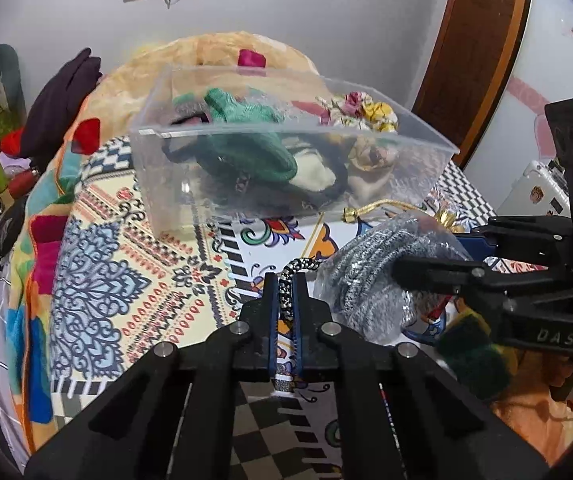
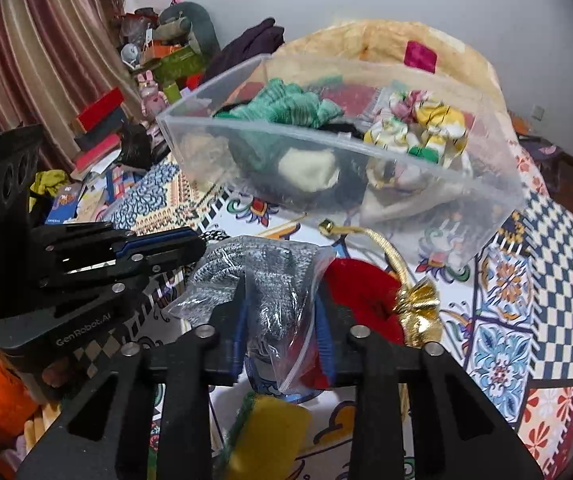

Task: Organize soft objects
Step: 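Grasp the silver mesh bag with the right tool while the left grasps the beaded bracelet, drop both in box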

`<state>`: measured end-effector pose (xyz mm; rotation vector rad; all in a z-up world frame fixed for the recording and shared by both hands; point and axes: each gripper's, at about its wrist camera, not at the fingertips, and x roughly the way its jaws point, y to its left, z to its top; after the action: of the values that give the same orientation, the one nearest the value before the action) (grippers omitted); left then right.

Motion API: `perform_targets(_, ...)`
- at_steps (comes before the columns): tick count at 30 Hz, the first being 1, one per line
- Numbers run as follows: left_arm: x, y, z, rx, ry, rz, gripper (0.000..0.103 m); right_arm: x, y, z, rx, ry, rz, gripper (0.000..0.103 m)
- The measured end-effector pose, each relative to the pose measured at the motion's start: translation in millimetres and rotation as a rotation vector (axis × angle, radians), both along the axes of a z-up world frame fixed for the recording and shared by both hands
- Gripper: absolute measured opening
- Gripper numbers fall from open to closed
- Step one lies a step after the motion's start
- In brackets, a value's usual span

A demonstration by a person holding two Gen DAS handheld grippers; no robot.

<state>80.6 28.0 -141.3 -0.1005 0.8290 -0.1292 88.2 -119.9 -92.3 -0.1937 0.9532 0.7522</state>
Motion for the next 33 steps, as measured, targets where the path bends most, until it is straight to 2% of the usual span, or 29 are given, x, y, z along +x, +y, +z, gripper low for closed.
perform_targets(12,-16.3,16.7,52.5,0.028,-0.158,0.050,0.005,-0.2,-16.5,50.1,0.079,-0.144,-0.071,0.023)
perform_targets(23,6.2,26.0,104.2,0.052,-0.295,0.082,0.005,27.3,-28.8,90.1,0.133,-0.266,-0.184,0.023)
perform_targets(33,53.3,32.4,104.5,0.077,-0.285,0.096,0.005,53.7,-10.6,86.3,0.127,-0.289,-0.194,0.024)
